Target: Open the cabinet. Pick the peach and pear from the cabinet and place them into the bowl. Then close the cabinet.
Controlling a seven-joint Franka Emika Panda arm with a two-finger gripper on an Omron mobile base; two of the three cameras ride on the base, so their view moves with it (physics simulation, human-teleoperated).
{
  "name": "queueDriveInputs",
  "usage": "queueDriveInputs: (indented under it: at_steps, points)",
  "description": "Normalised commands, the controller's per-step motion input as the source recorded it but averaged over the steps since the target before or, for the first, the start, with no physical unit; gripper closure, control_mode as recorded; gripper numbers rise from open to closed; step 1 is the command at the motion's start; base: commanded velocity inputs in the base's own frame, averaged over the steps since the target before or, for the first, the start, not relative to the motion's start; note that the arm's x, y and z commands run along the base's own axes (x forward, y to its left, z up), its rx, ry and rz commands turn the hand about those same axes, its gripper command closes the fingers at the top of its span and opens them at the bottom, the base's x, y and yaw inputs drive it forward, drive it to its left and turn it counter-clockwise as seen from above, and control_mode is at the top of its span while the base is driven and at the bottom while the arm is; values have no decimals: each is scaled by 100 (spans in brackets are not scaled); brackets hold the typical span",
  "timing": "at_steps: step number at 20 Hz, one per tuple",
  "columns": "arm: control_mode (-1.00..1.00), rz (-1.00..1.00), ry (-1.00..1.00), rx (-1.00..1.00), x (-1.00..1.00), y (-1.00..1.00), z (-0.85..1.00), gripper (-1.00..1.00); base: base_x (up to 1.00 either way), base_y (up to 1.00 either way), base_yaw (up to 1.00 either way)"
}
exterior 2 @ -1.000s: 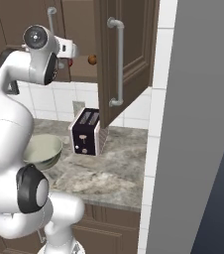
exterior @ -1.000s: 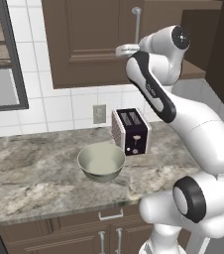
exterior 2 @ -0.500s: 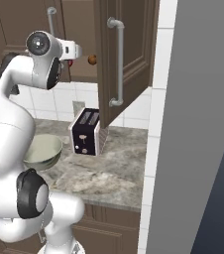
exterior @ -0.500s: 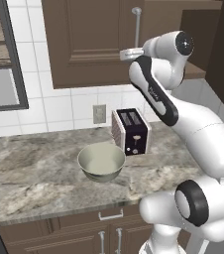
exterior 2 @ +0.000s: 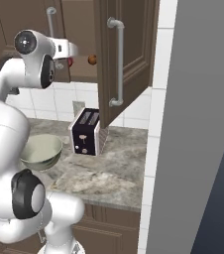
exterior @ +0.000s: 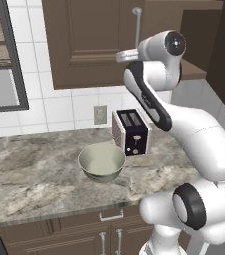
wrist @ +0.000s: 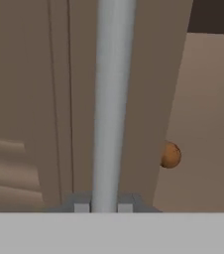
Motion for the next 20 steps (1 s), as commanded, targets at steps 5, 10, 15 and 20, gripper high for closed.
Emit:
queueDriveInputs:
  at_steps: [5,10,15,20]
  points:
    - [-100,-18,0,-2,-22,0,0,100,0,0,0]
    - [-100,-16,-1,-1,-36,0,0,100,0,0,0]
    - [-100,-15,0,-1,-46,0,0,100,0,0,0]
    - [-100,-14,-1,-1,-47,0,0,100,0,0,0]
